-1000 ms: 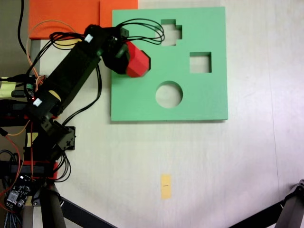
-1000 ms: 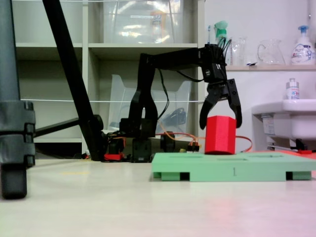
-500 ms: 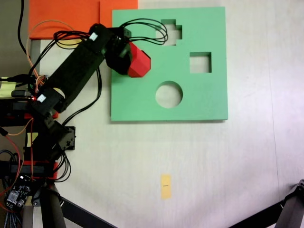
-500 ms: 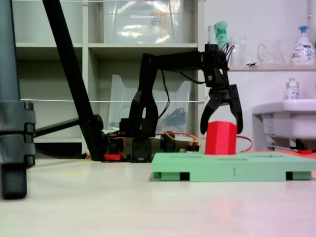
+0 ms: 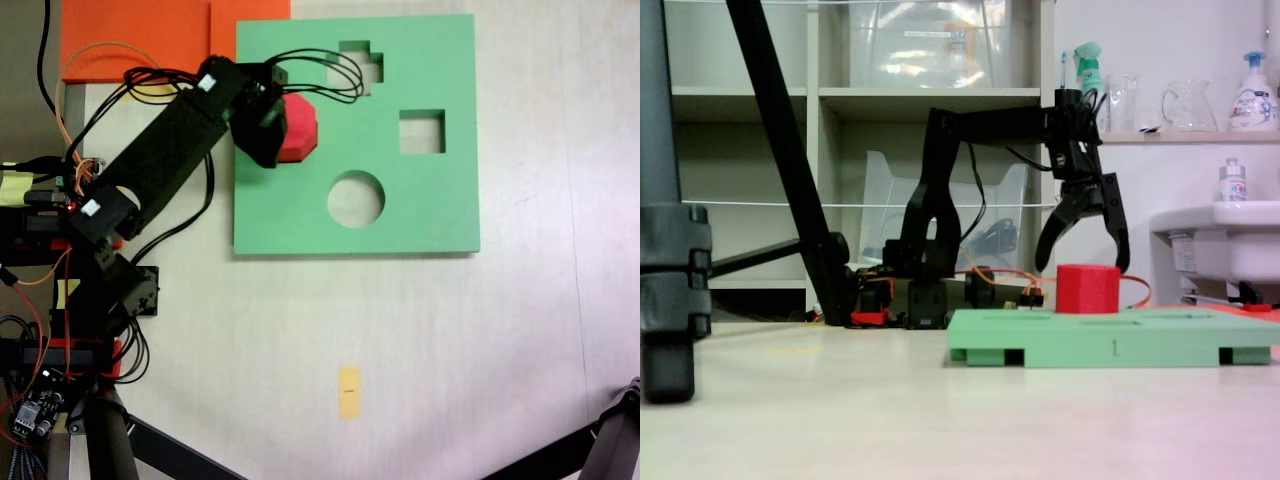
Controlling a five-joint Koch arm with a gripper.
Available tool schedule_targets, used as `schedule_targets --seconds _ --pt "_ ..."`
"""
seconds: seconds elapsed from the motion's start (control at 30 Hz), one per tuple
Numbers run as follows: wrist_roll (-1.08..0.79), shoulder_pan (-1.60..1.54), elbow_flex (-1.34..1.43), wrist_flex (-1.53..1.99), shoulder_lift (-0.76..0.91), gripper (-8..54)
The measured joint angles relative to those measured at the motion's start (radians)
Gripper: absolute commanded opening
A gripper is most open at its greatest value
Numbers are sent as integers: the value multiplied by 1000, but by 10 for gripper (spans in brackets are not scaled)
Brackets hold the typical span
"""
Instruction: Put the octagonal pillar block into the corresponding hole
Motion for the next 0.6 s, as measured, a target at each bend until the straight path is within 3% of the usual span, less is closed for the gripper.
schedule_targets --seconds 0.13,0.2,0.33,0.4,0.47,0.6 --pt "-44 2 2 2 86 520" --pt "-190 9 2 11 213 519" --pt "-816 140 2 28 468 470" --pt "-1092 230 2 28 503 384" --pt "-1267 348 95 12 574 385" --pt "-1809 620 210 -69 715 384"
